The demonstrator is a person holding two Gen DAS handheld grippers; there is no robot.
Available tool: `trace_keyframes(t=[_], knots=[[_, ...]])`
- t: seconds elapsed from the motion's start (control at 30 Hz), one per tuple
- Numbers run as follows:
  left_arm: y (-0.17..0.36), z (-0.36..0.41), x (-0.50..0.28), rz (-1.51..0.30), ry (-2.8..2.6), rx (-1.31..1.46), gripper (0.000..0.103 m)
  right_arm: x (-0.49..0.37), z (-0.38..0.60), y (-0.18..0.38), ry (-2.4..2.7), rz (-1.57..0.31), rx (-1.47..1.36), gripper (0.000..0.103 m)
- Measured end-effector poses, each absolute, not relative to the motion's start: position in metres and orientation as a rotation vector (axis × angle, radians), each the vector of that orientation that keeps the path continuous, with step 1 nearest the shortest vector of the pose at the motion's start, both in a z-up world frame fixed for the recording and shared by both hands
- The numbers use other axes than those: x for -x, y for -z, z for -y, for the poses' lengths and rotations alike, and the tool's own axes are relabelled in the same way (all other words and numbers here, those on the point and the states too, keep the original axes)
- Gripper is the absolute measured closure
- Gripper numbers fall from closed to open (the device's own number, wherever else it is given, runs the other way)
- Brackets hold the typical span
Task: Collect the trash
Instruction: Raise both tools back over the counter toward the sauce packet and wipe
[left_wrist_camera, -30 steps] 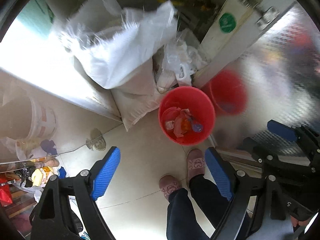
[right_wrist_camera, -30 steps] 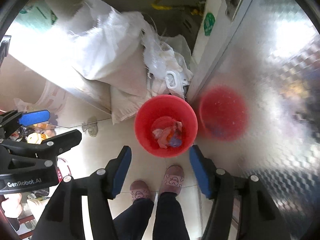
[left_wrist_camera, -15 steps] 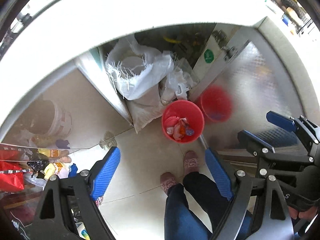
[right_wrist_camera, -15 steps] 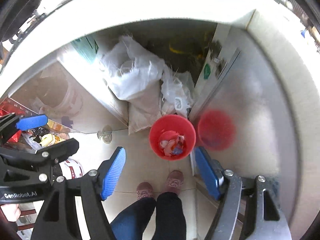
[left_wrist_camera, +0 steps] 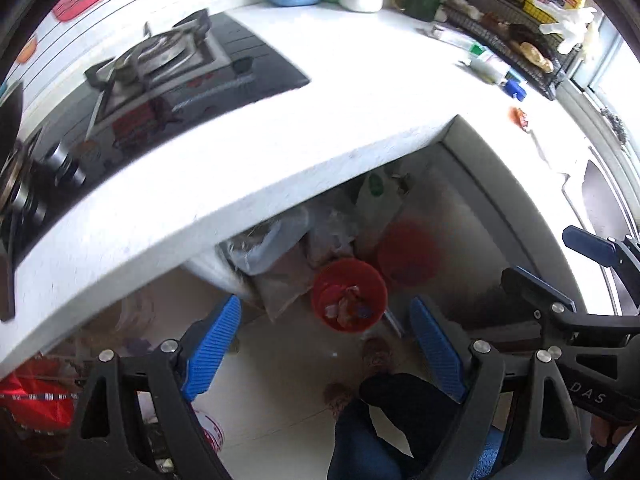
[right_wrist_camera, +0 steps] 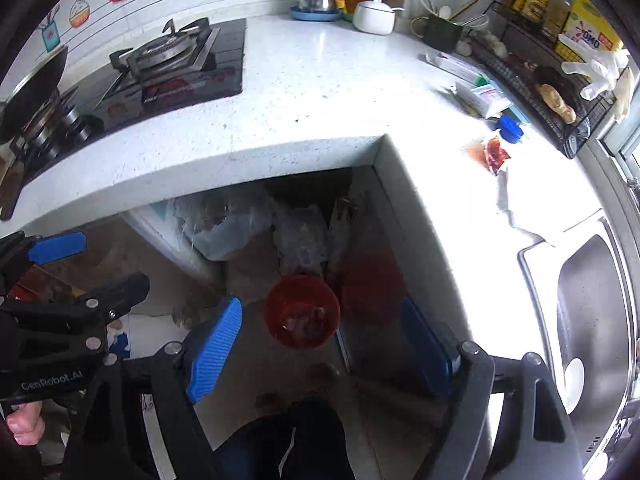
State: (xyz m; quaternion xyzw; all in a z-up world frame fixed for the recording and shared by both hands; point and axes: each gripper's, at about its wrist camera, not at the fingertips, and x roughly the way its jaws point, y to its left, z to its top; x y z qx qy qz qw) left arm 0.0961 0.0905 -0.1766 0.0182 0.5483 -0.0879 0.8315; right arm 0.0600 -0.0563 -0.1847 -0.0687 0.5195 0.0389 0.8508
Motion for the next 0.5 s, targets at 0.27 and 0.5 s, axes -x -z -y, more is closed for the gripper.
trace_keyframes(t=[0.27,0.5], knots=[[0.154,-0.028,-0.145,-1.115,0.331,-0.132,0.018,-0.082,0.110,0.161,0.059,-1.059,0.085,0.022],[0.153,0.041,-0.192,-1.109,0.454,-0.192,0.018,-0.104,0.171,0.146,0.176,-1.080,0.034,0.022]])
